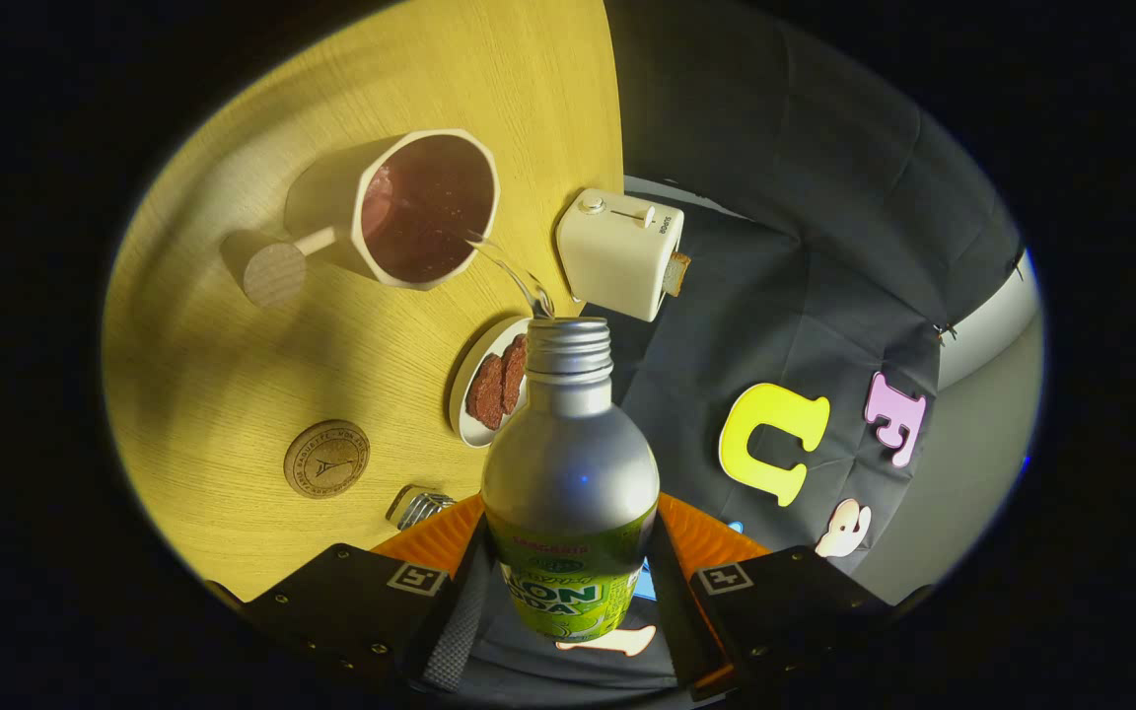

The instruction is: Take the bottle from table, then pour the juice into the cup, finally place the bottle on the coaster

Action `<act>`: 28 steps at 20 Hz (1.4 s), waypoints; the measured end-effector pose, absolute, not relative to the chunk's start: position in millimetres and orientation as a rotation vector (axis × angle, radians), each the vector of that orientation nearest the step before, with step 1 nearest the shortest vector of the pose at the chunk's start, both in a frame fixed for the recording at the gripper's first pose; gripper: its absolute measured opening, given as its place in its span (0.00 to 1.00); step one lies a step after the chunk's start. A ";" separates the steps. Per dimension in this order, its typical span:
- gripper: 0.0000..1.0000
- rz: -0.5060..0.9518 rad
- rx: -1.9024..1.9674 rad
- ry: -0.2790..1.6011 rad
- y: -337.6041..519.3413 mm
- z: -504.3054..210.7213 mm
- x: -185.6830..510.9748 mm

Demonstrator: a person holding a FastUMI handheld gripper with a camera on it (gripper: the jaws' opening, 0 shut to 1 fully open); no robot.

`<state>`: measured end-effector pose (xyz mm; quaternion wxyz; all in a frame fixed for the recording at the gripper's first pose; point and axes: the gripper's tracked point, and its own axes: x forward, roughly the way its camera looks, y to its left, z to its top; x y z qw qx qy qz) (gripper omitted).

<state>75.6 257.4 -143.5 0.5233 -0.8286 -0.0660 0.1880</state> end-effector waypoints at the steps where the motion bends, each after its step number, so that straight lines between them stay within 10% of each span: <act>1: 0.77 0.452 -1.989 -0.161 257.9 -143.2 74.9; 28: 0.77 0.520 -2.144 -0.201 284.1 -164.3 73.7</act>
